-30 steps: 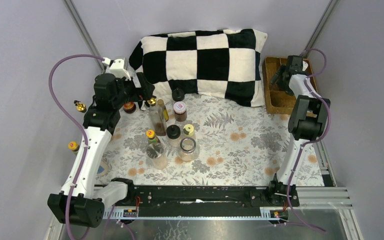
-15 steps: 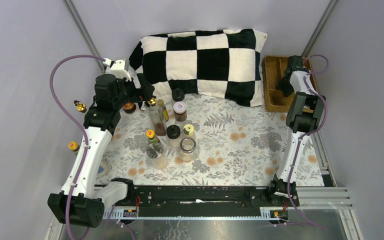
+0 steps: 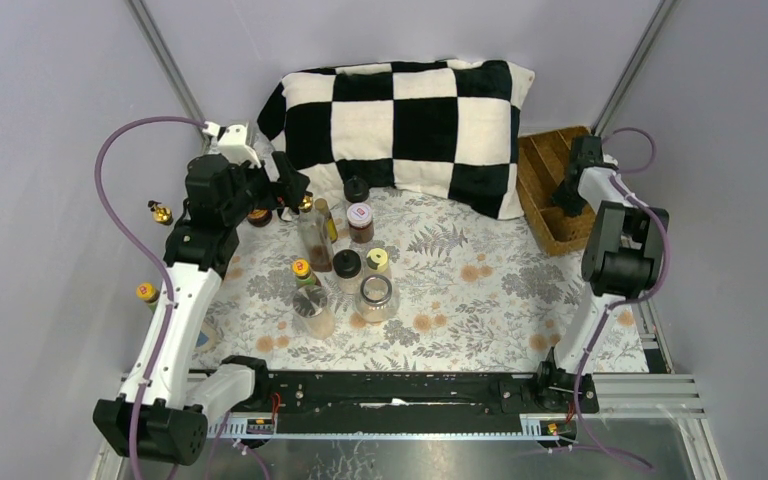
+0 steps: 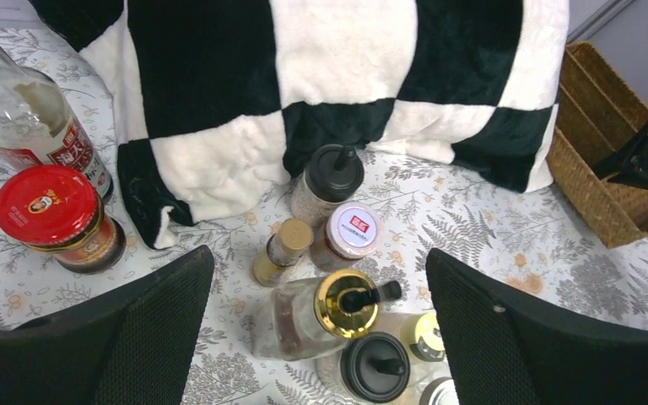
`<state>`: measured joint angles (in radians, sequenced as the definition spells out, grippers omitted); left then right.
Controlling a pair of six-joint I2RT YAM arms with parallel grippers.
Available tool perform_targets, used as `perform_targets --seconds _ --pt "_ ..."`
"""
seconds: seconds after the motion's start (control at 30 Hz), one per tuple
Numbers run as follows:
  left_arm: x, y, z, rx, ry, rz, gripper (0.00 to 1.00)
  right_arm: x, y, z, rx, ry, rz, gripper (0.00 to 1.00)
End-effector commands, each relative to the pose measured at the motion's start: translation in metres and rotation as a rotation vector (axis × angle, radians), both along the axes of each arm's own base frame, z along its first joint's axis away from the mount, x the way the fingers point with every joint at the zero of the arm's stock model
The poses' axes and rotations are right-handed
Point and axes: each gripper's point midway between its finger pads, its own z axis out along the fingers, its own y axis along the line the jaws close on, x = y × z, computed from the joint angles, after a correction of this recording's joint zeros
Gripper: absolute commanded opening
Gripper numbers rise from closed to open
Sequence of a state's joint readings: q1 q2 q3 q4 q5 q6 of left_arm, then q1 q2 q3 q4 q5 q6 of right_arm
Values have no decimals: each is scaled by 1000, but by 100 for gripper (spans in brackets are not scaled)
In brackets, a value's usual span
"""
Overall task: Organize the condiment bottles
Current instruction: Move the storage box to the corner of the board.
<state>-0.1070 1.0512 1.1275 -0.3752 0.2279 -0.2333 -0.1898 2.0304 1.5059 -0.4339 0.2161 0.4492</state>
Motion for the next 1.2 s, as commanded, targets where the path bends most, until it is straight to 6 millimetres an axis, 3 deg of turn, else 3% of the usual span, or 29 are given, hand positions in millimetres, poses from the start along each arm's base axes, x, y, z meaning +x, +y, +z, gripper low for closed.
perform_targets --seconds 0.0,0.33,0.5,0.67,0.83,1.07,1.17 --pt "-19 -10 9 -51 -21 -41 99 -16 4 77 -108 -186 -6 0" --pt "-58 -10 26 -73 -50 -62 99 -117 8 96 -170 -251 -230 0" --pt "-69 -9 29 -69 -50 -66 99 -145 -3 130 -230 -331 -311 0" --pt "-74 -9 29 -76 -48 -66 99 -161 12 143 -151 -386 -285 0" --pt "-78 -14 30 -101 -42 -85 99 -174 35 129 -16 -435 -290 0" --pt "-83 -16 30 -121 -41 -97 99 -187 85 82 130 -384 -242 0" --pt "-83 -17 30 -127 -39 -100 99 -190 106 76 135 -379 -215 0"
